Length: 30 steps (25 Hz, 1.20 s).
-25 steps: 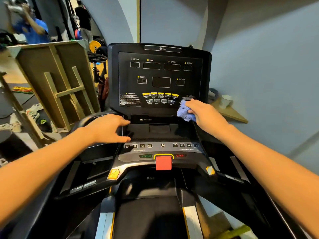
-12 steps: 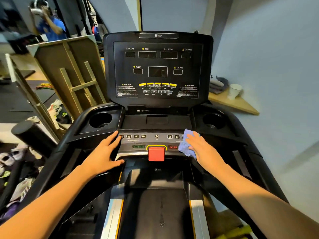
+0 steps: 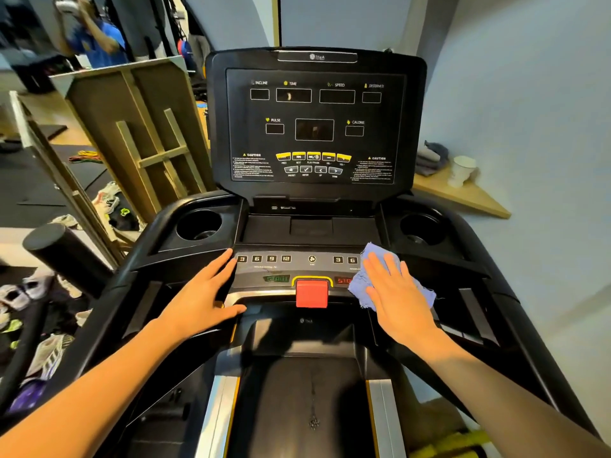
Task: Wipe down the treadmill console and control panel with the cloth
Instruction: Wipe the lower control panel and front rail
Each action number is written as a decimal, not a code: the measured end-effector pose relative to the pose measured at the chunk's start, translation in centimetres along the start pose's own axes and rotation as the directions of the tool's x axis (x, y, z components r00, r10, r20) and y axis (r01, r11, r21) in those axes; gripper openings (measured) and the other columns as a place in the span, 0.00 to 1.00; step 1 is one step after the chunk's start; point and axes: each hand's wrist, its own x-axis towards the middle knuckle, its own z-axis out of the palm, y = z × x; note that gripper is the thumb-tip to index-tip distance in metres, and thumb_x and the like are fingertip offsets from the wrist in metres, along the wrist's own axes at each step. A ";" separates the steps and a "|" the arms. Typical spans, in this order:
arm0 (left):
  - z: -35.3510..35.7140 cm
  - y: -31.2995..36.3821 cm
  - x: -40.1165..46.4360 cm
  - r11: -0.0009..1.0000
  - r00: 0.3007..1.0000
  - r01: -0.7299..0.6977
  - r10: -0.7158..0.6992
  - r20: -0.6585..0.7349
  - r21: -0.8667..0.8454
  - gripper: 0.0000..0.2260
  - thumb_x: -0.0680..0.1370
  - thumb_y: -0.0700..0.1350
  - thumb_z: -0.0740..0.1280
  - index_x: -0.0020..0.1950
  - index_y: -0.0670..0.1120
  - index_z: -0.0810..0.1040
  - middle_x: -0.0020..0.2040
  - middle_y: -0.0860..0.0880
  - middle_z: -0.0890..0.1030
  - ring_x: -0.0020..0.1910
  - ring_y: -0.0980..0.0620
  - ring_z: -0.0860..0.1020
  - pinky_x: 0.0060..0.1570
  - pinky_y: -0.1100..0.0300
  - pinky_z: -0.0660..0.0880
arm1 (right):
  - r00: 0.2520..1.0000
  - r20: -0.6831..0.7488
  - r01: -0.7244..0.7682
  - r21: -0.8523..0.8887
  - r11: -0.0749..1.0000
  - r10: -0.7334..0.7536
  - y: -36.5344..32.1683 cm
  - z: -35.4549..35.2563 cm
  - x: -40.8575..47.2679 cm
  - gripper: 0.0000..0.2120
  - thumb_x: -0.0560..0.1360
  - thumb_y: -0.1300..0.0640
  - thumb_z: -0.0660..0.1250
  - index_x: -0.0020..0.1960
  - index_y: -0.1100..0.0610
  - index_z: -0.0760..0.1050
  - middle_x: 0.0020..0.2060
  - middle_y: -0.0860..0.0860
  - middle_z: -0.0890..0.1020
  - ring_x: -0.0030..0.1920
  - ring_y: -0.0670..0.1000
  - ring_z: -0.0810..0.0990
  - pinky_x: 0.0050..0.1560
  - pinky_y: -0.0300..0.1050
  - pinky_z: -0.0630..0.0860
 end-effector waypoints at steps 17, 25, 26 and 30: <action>0.1 -2.3 -2.5 0.979 0.999 0.044 -0.039 0.027 -0.199 0.48 0.69 0.60 0.75 0.81 0.47 0.53 0.80 0.51 0.62 0.77 0.54 0.61 0.74 0.62 0.58 | 0.979 -0.022 0.201 0.166 0.965 -0.200 -15.1 -0.1 8.8 0.27 0.84 0.52 0.50 0.79 0.60 0.52 0.79 0.57 0.57 0.78 0.61 0.50 0.77 0.57 0.45; -0.2 -3.7 -3.5 0.976 0.997 -0.063 0.070 0.030 -0.208 0.42 0.69 0.64 0.73 0.79 0.56 0.61 0.77 0.56 0.66 0.75 0.58 0.65 0.73 0.59 0.64 | 0.964 -0.010 0.264 0.173 0.949 -0.267 -22.2 0.6 11.0 0.29 0.83 0.51 0.55 0.79 0.59 0.49 0.80 0.57 0.51 0.79 0.61 0.44 0.77 0.58 0.43; -0.3 -3.9 -3.6 0.972 0.996 -0.081 0.089 0.027 -0.219 0.40 0.69 0.63 0.74 0.78 0.57 0.62 0.76 0.58 0.68 0.73 0.60 0.67 0.72 0.61 0.65 | 0.961 -0.007 0.274 0.169 0.947 -0.277 -22.7 0.6 11.1 0.30 0.83 0.52 0.55 0.79 0.60 0.48 0.80 0.57 0.50 0.79 0.62 0.43 0.77 0.59 0.44; -0.1 -4.3 -3.9 0.967 0.994 -0.097 0.105 0.021 -0.236 0.31 0.70 0.62 0.74 0.72 0.58 0.71 0.68 0.60 0.75 0.66 0.62 0.73 0.66 0.62 0.72 | 0.952 -0.012 0.303 0.195 0.933 -0.307 -24.4 0.8 10.8 0.29 0.83 0.52 0.56 0.79 0.61 0.51 0.79 0.58 0.55 0.78 0.63 0.46 0.77 0.60 0.47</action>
